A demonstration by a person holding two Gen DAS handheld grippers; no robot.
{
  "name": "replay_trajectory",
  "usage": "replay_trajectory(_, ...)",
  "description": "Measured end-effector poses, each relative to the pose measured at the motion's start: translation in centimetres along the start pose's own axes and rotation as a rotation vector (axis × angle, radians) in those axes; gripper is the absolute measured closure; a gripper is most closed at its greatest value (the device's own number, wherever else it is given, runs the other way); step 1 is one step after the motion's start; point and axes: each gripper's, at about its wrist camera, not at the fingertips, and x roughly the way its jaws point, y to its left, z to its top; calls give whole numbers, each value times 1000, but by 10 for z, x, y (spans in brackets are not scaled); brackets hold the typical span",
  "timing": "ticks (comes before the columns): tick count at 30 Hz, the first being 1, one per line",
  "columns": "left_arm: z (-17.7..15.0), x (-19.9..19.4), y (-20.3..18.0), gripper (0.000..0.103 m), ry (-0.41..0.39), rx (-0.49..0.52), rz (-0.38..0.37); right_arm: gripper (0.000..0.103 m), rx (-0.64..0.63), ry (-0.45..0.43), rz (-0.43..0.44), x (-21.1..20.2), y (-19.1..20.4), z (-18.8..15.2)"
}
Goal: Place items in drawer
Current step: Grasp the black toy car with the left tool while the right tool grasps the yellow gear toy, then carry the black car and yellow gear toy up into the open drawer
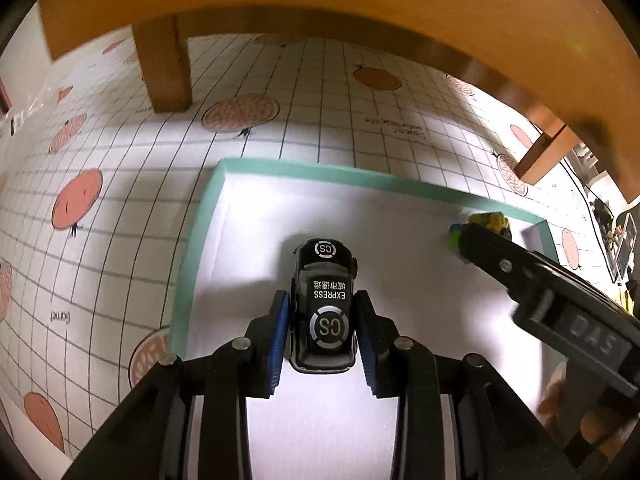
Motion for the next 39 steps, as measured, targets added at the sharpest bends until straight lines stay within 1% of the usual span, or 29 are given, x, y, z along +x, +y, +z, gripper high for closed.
replay_trajectory(2,-2,-2,1,69,1,5,1,1,-30,6,-16,7,5,0)
replay_trajectory(7,-3,-3,2,69,1,0,-6,10,-59,8,-37,15,7,-1)
replay_trajectory(9,-3,-3,1,69,0,3,-3,19,-57,7,-45,17,6,0)
replay_trajectory(11,-5,-4,2,69,-1,-1,-6,23,-50,6,-48,19,5,1)
replay_trajectory(13,-4,-3,2,69,0,-3,-8,29,-44,5,-46,19,4,1)
replay_trajectory(15,-4,-3,1,69,-1,-1,-7,42,-45,6,-48,18,2,2)
replay_trajectory(16,-4,-2,1,69,1,0,-7,45,-46,7,-44,18,2,2)
replay_trajectory(18,-4,-2,0,69,1,4,-3,56,-50,8,-34,17,3,2)
replay_trajectory(23,-4,-2,-1,69,10,14,4,61,-65,10,-33,14,5,1)
replay_trajectory(31,-12,-8,-3,69,35,21,17,62,-85,32,-29,5,7,-7)
replay_trajectory(35,-18,-14,1,69,42,8,23,62,-96,23,-9,-9,10,-10)
replay_trajectory(39,-20,-26,4,69,30,3,30,62,-88,8,-3,-25,10,-14)
